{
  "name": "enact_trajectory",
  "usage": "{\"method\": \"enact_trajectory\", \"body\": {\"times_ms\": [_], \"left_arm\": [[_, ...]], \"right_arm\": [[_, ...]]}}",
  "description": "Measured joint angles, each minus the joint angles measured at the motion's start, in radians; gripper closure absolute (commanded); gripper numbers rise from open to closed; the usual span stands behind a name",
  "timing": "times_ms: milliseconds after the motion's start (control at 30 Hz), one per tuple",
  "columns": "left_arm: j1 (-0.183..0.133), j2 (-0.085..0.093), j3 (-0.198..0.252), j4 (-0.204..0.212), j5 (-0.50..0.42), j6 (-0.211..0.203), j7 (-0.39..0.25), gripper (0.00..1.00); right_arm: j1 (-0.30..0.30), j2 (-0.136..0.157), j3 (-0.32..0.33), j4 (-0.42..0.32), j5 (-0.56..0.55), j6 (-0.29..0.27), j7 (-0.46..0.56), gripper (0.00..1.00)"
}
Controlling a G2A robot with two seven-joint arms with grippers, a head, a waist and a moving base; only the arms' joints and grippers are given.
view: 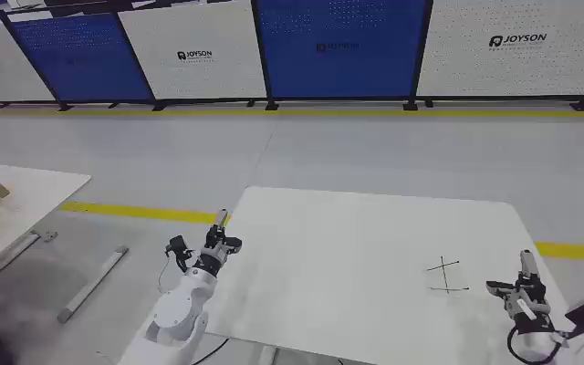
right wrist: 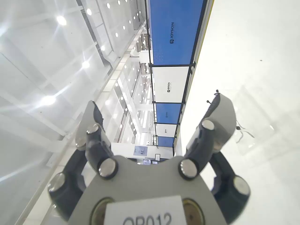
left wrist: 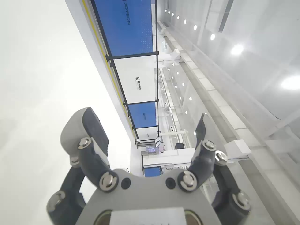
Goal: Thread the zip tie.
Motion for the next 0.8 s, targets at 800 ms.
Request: {"method": "enact_trajectory", "body": {"times_ms": [800], "left_arm": [[0.000,0.000,0.000,0.000,0.000,0.000,0.000,0.00]], "right_arm": [[-0.008,0.033,0.112,-0.019,-0.236,-0.009,0.354,0.00]]}}
